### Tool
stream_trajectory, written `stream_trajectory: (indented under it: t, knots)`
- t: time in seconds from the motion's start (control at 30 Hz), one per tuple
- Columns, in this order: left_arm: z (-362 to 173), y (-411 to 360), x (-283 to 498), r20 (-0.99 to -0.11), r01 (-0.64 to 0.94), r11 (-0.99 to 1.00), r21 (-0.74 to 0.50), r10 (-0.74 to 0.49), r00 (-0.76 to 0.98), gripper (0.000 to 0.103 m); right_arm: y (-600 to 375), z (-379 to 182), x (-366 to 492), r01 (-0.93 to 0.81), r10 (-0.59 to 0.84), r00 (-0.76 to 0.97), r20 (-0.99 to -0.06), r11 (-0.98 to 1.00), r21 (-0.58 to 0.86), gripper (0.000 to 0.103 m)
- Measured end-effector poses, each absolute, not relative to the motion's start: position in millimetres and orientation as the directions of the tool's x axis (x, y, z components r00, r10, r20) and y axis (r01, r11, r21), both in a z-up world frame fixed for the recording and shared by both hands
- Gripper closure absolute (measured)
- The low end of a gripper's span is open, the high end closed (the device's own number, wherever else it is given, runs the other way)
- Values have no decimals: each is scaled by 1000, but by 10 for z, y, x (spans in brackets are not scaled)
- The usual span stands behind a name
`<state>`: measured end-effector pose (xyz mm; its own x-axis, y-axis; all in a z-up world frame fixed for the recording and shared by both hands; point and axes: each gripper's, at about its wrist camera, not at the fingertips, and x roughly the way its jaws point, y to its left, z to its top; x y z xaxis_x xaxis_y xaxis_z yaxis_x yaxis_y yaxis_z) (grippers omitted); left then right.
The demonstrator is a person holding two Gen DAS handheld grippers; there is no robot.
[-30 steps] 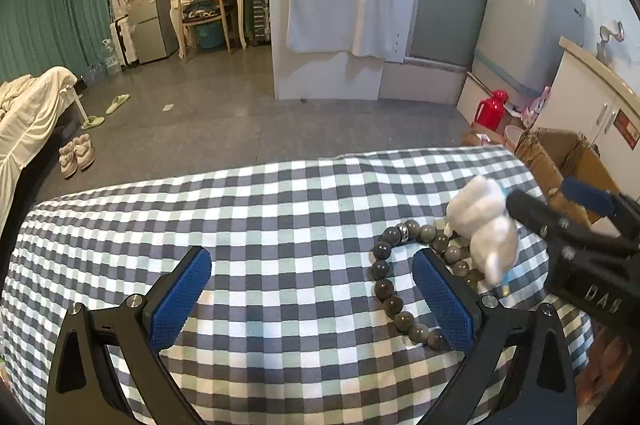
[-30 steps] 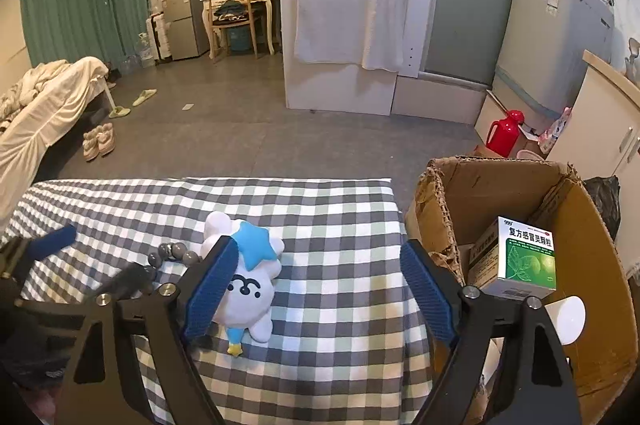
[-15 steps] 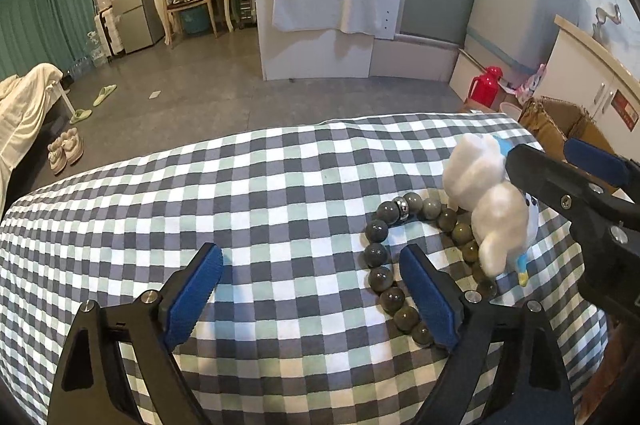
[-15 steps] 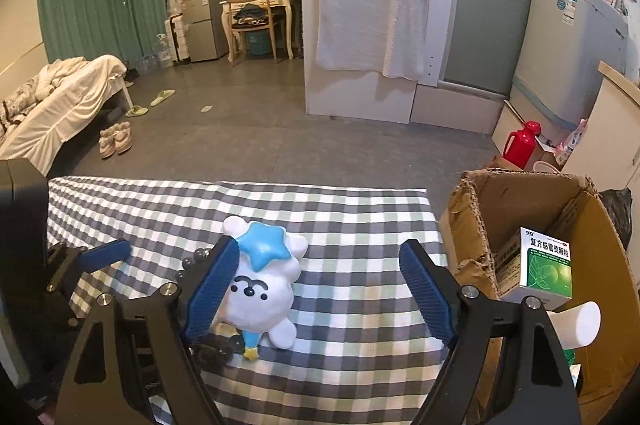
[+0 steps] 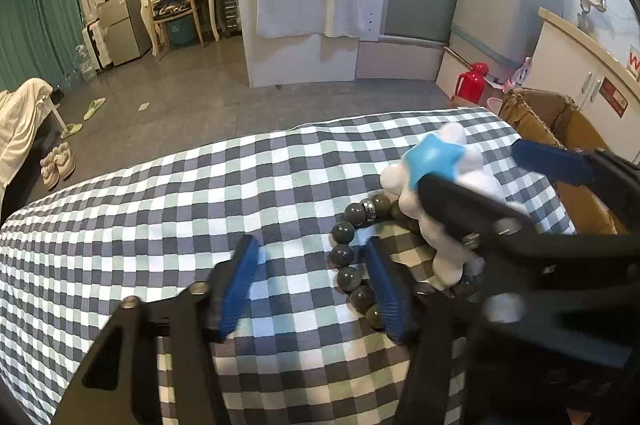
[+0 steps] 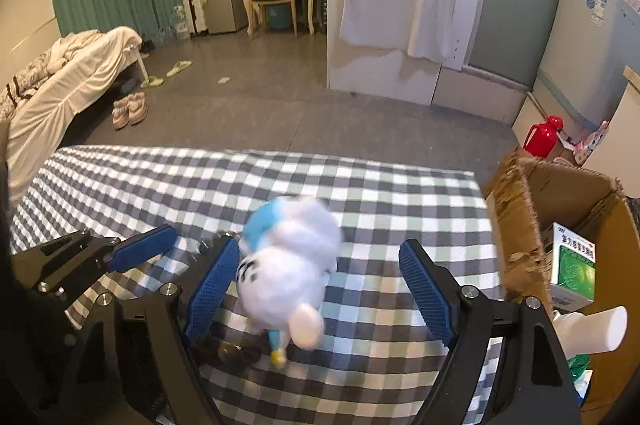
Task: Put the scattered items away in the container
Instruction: 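Grasp the bead bracelet with the left gripper while the right grasps the white plush toy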
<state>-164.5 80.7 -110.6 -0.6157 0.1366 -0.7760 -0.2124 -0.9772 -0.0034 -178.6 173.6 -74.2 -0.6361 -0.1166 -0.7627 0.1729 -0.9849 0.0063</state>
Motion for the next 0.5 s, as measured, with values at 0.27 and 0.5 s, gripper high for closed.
stream_trajectory:
  t: [0.27,0.5]
  knots:
    - [-1085,759,-1643,-778,-232,-971,-51,185,-600,90,1775,-739,-1764,198,-176,-626,-760,-978,63,51]
    - [-1059,701,-1643,-780,-232,-969,-79,205,-591,92,1816,-585,-1641,196,-190,-664,-723,-978,77,51]
